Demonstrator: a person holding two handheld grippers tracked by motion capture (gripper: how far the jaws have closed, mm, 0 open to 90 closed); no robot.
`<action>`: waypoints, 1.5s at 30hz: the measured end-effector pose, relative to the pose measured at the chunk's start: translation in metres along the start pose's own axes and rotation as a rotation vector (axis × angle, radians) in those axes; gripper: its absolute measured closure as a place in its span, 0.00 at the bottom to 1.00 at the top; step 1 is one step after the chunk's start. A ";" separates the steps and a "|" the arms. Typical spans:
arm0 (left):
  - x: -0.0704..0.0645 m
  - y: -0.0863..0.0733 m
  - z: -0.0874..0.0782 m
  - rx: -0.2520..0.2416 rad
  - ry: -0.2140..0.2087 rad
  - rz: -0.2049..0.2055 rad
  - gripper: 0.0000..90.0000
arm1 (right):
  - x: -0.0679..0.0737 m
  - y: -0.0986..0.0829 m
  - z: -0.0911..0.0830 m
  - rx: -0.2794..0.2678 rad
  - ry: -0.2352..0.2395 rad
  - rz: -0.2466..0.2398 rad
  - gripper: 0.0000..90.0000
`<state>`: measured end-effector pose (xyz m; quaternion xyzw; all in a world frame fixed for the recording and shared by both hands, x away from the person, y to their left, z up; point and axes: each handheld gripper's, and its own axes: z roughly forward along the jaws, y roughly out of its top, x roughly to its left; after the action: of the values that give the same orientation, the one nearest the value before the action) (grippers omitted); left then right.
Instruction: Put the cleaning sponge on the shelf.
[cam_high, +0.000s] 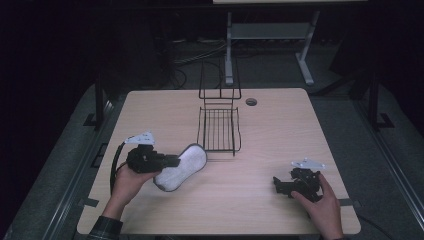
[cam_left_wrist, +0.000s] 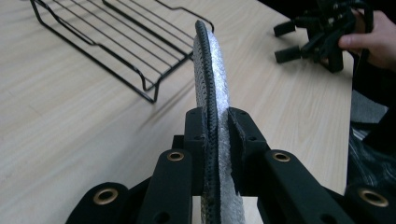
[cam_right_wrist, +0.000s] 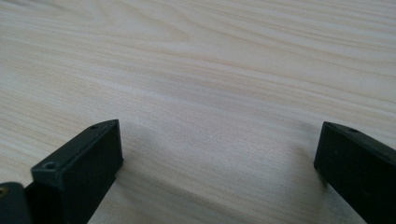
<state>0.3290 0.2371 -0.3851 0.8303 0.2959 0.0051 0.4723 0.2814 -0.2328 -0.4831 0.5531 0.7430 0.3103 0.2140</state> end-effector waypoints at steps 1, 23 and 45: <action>0.002 0.003 0.001 -0.001 0.005 0.006 0.87 | 0.000 0.000 0.000 0.000 0.000 0.000 0.01; 0.024 0.038 0.018 -0.041 0.025 -0.009 0.87 | 0.000 0.000 0.000 0.000 -0.001 -0.002 0.01; 0.056 0.079 0.059 -0.073 0.017 -0.048 0.86 | 0.000 0.000 0.000 0.000 0.000 -0.002 0.01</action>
<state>0.4303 0.1888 -0.3703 0.8051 0.3192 0.0114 0.4998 0.2813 -0.2329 -0.4831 0.5525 0.7436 0.3100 0.2140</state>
